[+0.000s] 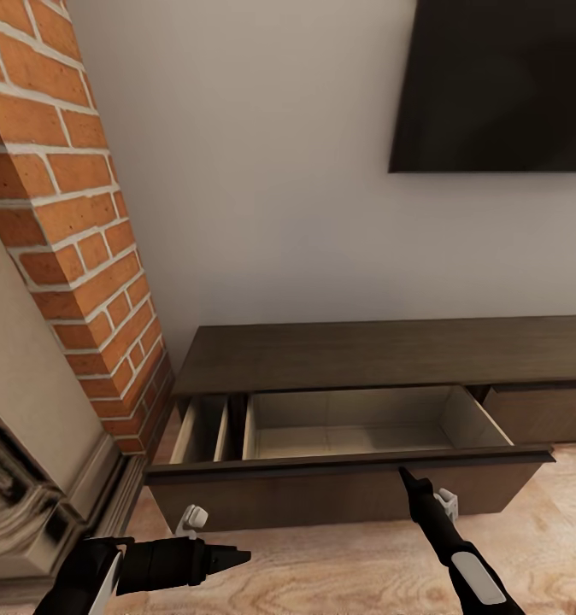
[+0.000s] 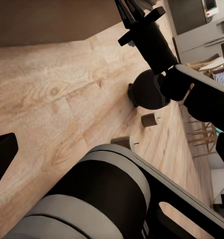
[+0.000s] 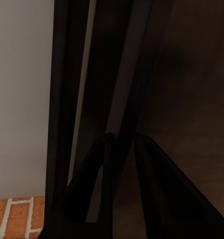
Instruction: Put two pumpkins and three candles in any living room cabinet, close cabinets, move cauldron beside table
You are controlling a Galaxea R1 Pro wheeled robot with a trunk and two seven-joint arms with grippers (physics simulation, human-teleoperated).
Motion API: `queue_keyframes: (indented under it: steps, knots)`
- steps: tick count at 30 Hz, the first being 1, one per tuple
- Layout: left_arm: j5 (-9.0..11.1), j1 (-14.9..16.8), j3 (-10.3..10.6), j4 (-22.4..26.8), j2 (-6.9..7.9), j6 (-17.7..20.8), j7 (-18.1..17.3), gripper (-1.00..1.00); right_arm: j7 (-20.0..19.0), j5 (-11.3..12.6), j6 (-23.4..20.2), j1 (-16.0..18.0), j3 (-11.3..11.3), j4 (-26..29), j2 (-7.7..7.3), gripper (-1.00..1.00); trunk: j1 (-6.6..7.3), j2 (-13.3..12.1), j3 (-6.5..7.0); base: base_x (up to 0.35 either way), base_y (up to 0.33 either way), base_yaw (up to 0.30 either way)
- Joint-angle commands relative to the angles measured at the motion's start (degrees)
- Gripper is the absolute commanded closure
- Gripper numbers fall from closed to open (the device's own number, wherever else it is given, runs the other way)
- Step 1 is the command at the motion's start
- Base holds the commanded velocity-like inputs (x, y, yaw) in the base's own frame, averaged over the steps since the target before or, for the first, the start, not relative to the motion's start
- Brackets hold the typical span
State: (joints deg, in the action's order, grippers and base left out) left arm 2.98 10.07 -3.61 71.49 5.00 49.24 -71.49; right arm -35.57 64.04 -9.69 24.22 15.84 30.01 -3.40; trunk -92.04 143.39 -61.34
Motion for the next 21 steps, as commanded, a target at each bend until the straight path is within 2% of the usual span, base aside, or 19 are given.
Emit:
queue_keyframes:
  steps: [1,11,21]
  knots:
    - [0.20,0.04,0.01,-0.02,0.01,0.54,-0.06,-1.00,-1.52,0.38,-0.85,0.04,-1.14,0.04,0.06,1.00,0.03,0.03,-0.04,-0.055,0.000,0.000]
    - [0.20,0.04,0.01,-0.02,0.01,0.55,-0.06,-1.00,-1.52,0.38,-0.85,0.04,-1.16,0.04,0.06,1.00,0.03,0.03,-0.04,-0.017,0.000,0.000]
    - [0.21,0.04,0.01,-0.01,0.01,0.59,-0.06,-1.00,-1.52,0.38,-0.85,0.04,-1.16,0.04,0.06,1.00,0.03,0.03,-0.04,-0.087,0.000,0.000]
